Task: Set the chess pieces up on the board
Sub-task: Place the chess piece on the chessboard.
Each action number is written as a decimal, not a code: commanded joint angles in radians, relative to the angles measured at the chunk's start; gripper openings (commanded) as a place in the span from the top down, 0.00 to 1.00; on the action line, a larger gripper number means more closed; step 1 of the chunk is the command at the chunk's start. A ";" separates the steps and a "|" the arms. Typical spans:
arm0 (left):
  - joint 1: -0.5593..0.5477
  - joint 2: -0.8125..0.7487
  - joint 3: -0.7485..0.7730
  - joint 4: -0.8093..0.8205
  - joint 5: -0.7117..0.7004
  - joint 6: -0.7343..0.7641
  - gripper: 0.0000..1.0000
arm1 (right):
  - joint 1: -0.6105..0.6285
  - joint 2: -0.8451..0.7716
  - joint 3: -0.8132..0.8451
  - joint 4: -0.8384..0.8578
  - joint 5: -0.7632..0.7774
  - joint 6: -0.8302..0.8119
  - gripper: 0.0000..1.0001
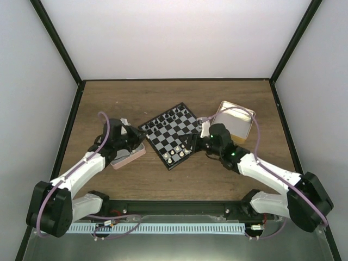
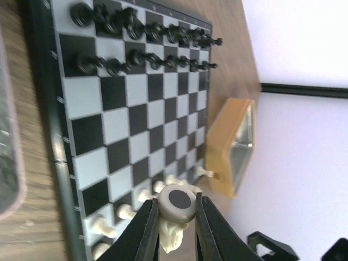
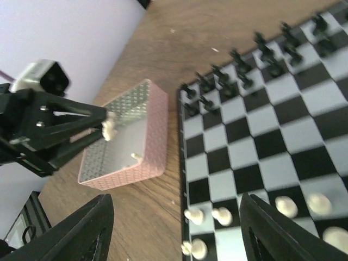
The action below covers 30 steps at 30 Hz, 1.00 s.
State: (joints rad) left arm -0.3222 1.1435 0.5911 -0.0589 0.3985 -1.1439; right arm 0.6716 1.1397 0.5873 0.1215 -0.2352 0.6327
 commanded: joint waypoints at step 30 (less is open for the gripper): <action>-0.149 0.198 0.131 0.251 0.183 -0.514 0.91 | 0.071 0.352 0.217 0.272 -0.107 -0.288 0.72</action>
State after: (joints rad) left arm -0.4656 1.3411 0.6994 0.1719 0.5694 -1.6337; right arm 0.7341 1.4811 0.7586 0.3664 -0.3752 0.3420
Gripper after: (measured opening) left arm 0.169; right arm 0.319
